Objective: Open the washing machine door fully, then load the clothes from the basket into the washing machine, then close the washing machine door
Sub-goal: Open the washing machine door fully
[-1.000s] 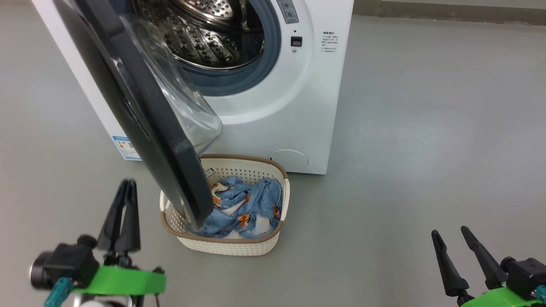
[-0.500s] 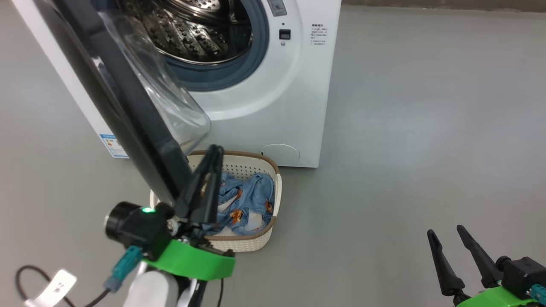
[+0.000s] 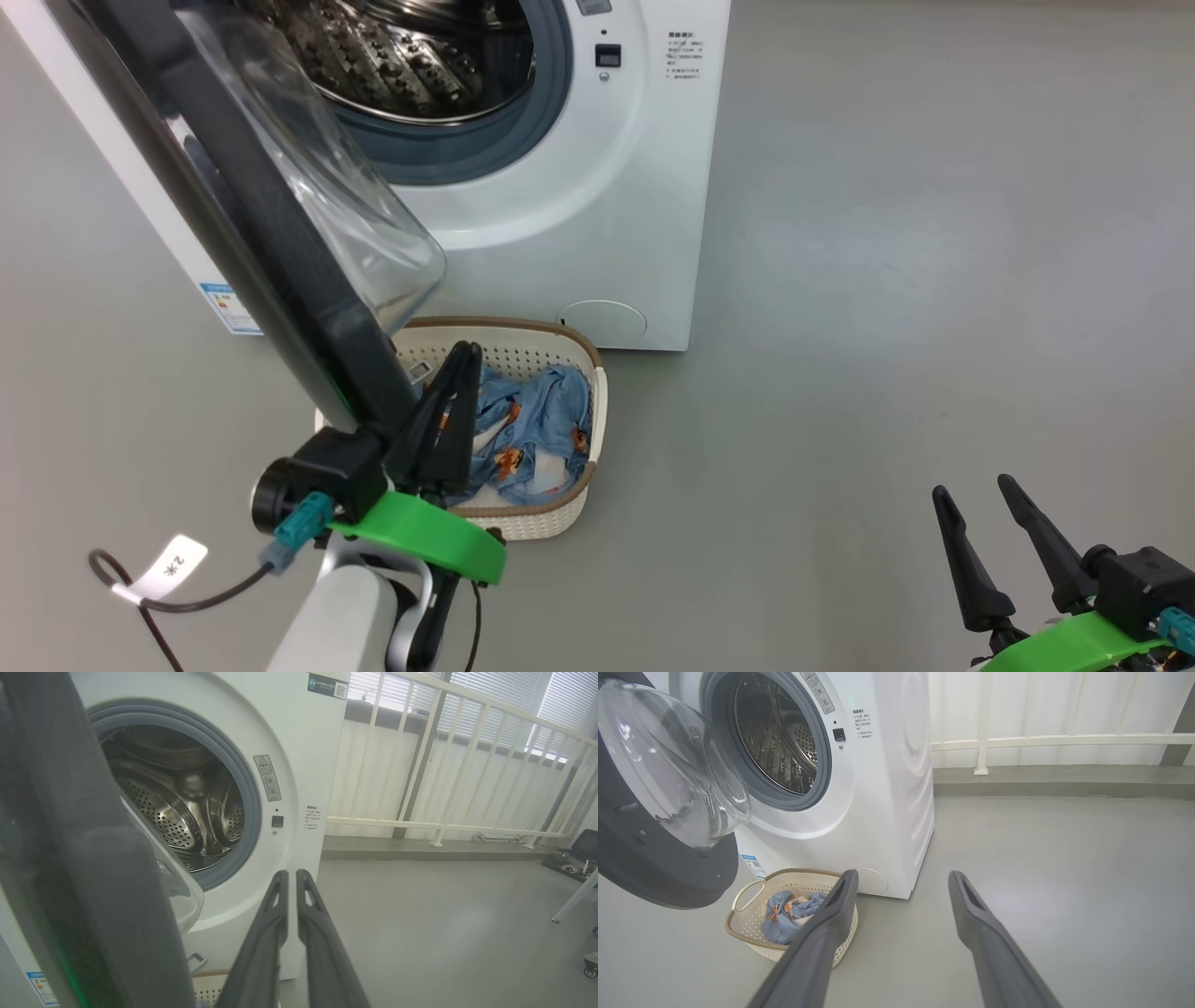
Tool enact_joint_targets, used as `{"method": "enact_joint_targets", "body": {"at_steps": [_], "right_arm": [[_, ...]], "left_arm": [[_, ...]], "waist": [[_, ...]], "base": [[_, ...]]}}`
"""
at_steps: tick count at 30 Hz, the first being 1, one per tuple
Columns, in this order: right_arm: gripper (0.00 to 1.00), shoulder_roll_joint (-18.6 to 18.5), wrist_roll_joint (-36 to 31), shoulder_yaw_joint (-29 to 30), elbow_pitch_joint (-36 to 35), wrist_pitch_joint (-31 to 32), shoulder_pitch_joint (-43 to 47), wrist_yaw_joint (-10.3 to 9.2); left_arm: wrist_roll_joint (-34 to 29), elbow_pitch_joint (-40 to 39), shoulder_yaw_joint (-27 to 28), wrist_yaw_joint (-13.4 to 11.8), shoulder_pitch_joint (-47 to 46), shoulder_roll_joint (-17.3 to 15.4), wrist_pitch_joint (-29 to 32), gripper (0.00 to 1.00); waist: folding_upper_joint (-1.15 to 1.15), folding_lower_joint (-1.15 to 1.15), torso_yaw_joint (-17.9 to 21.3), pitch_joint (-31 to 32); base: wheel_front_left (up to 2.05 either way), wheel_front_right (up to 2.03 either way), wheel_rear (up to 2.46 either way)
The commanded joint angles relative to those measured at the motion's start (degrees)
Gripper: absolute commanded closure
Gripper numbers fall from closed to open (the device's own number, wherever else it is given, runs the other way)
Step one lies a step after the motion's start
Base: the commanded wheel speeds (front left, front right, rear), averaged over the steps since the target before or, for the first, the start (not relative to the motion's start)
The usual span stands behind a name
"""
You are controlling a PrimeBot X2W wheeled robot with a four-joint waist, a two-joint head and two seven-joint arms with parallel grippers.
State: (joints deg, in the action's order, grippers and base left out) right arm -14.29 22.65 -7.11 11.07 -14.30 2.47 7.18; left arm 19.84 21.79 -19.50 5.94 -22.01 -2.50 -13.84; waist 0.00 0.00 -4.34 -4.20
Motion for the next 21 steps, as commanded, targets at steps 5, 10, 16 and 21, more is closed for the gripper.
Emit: {"method": "enact_joint_targets", "body": {"at_steps": [5, 10, 16, 21], "right_arm": [[0.00, -1.0, -1.0, -1.0, -1.3, -0.7, -1.3, 0.31], [0.00, -1.0, -1.2, -1.0, -1.3, -0.7, -1.3, 0.31], [0.00, -1.1, -1.3, -1.1, -1.5, -0.7, -1.4, 0.31], [0.00, -1.2, -1.4, -0.8, -1.6, -0.7, -1.3, 0.31]], "left_arm": [[1.6, 2.8, 2.4, -0.6, -3.3, -0.4, -1.0, 1.00], [2.2, 6.6, 2.8, -0.5, -4.3, -0.4, -1.1, 1.00], [1.9, 8.6, 4.3, -0.3, -5.2, -0.4, -1.1, 1.00], [1.7, 9.7, 6.0, -0.1, -5.4, -0.4, -1.2, 1.00]], "waist": [[0.00, 0.00, -0.3, 0.4], [0.00, 0.00, -0.5, 0.7], [0.00, 0.00, -0.6, 0.6], [0.00, 0.00, -0.7, 0.5]], "base": [[0.00, 0.00, 0.00], [0.00, 0.00, 0.00], [0.00, 0.00, 0.00], [0.00, 0.00, 0.00]]}}
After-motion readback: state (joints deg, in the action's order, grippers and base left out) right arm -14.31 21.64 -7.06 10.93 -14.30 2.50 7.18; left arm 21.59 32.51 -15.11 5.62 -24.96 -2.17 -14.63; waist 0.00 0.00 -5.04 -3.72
